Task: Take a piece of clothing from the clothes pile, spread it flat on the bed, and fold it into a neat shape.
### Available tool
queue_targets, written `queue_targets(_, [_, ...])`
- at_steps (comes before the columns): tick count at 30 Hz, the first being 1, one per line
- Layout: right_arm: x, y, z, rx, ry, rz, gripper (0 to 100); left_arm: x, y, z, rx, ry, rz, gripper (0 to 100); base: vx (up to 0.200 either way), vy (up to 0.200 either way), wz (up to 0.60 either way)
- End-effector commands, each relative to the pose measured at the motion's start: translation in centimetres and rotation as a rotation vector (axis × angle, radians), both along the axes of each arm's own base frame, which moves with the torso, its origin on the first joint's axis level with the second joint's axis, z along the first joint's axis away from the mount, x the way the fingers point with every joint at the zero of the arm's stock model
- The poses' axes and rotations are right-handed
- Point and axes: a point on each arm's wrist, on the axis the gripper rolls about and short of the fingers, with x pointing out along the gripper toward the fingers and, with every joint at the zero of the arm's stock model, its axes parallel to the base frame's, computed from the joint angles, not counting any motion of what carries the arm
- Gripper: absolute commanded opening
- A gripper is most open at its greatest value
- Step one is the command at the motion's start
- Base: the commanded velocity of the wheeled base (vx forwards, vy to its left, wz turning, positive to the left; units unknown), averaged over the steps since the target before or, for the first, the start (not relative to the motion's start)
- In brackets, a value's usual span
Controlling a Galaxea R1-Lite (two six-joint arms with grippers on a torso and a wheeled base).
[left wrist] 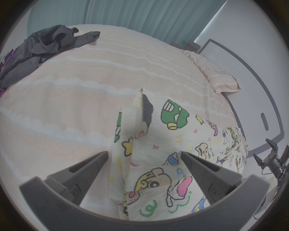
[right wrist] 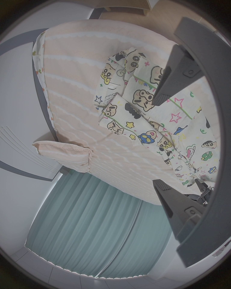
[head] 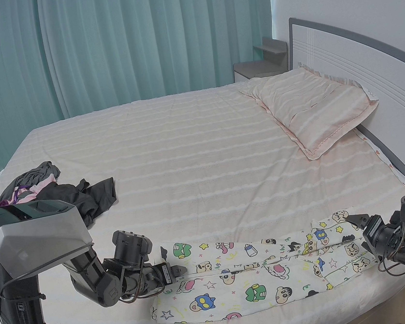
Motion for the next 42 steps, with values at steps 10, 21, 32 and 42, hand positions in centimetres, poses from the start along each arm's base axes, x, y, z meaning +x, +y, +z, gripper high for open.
queue_targets(10, [-0.4,-0.1,-0.2,-0.003,0.018,0.0,100,-0.8,-1.1,-0.3,0.016,0.042,-0.041,100,0.0,0.0,0.0])
queue_targets(21, [-0.4,-0.1,-0.2,-0.003,0.018,0.0,100,-0.3,-1.0,-0.5,0.016,0.046,-0.029,0,0.0,0.0,0.0])
queue_targets(32, [-0.4,-0.1,-0.2,-0.003,0.018,-0.003,100,-0.2,-0.5,0.7,-0.007,0.033,0.005,0,0.0,0.0,0.0])
queue_targets(42, [-0.4,-0.2,-0.2,-0.003,0.018,-0.004,100,-1.1,2.0,2.6,-0.022,0.02,0.063,0,0.0,0.0,0.0])
